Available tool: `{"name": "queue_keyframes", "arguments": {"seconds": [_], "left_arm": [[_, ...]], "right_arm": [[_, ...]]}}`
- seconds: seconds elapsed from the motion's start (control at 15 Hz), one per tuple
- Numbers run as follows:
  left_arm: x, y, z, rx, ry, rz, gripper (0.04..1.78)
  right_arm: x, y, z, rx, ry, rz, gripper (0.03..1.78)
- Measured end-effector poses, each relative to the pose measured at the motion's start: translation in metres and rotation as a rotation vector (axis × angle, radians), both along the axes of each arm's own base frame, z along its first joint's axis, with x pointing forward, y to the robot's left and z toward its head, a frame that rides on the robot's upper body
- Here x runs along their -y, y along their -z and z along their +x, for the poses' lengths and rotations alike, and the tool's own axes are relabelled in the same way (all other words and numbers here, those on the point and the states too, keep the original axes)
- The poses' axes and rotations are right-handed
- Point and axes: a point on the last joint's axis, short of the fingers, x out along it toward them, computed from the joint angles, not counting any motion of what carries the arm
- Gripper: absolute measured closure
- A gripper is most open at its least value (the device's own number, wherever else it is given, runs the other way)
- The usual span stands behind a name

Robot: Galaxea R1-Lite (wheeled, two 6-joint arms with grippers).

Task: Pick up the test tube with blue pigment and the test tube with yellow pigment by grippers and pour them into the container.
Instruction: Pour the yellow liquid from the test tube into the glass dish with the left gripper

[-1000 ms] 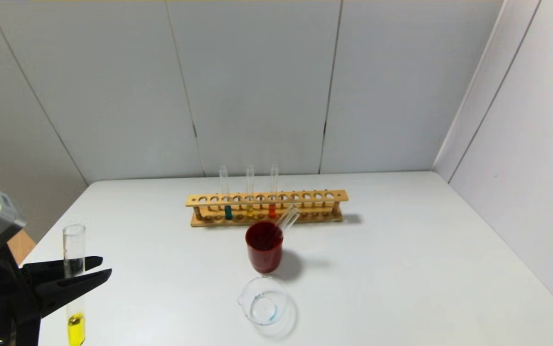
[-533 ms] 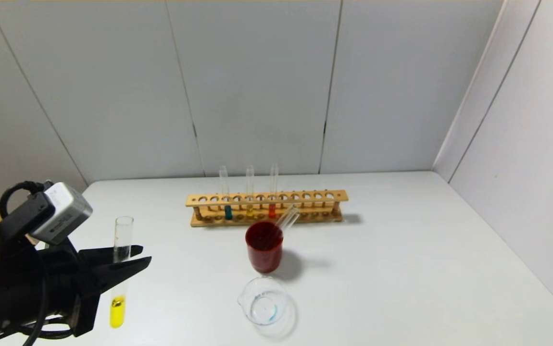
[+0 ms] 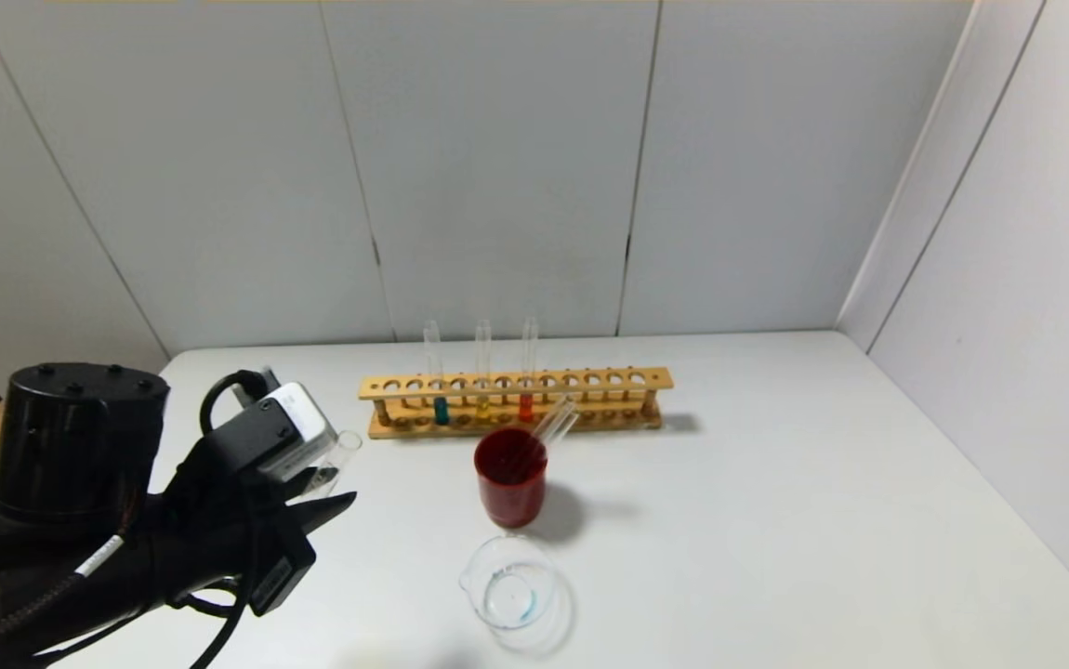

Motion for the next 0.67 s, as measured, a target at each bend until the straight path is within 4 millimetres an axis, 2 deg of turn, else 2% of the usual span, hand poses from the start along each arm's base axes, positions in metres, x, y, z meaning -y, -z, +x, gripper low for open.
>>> {"name": "queue_keyframes", "arguments": {"seconds": [0.33, 0.67], "left_arm": [[0.027, 0.008, 0.0, 0.014, 0.057, 0.106, 1.49], [0.044, 0.023, -0.002, -0.001, 0.133, 0.218, 1.49]], "right_arm": [[0.0, 0.0, 0.0, 0.0, 0.0, 0.0, 0.06], [0.0, 0.0, 0.0, 0.0, 0.0, 0.0, 0.06]]}}
